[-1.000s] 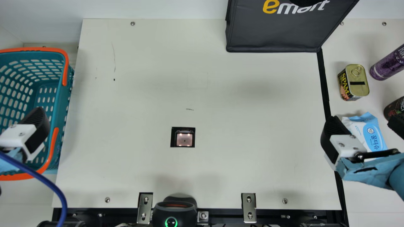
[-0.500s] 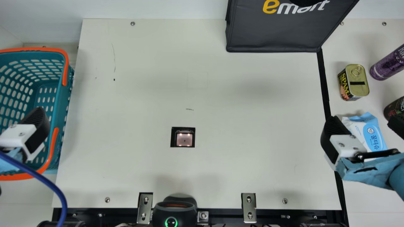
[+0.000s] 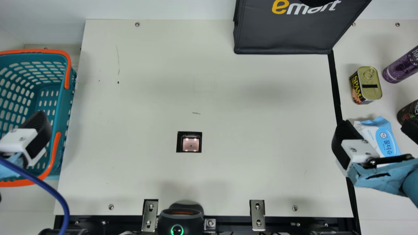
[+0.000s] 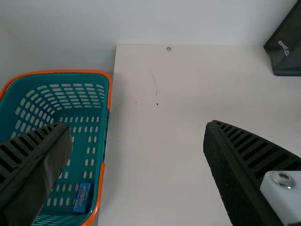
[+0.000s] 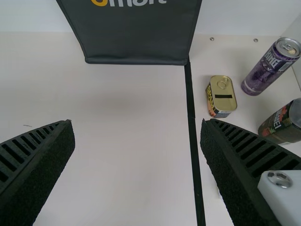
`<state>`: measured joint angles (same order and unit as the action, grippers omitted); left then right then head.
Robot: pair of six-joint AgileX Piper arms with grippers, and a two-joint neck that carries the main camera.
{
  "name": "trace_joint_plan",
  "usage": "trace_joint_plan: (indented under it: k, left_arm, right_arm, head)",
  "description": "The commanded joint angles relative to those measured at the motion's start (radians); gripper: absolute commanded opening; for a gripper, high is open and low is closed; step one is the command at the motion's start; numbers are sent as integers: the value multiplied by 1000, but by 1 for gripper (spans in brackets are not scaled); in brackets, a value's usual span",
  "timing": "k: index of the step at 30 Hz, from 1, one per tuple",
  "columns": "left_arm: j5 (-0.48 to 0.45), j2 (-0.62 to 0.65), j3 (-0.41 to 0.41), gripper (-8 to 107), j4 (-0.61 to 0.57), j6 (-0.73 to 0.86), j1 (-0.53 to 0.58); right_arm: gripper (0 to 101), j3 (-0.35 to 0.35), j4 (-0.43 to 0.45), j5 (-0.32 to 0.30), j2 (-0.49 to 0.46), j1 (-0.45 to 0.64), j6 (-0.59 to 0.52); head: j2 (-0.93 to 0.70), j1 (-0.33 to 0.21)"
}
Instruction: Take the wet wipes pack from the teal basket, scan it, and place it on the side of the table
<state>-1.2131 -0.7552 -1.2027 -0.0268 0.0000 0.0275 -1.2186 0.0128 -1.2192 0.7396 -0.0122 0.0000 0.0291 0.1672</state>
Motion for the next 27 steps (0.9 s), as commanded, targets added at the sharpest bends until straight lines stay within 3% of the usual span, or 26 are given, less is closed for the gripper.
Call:
trace_joint_plan:
  k: [1,27]
  left_arm:
    - [0,0,0,90,0,0,0]
    - [0,0,0,90,0,0,0]
  right_arm:
    - [95,0,0,0,0,0,0]
    - [95,0,0,0,0,0,0]
  head:
    - [-2,-29]
    - [-2,-29]
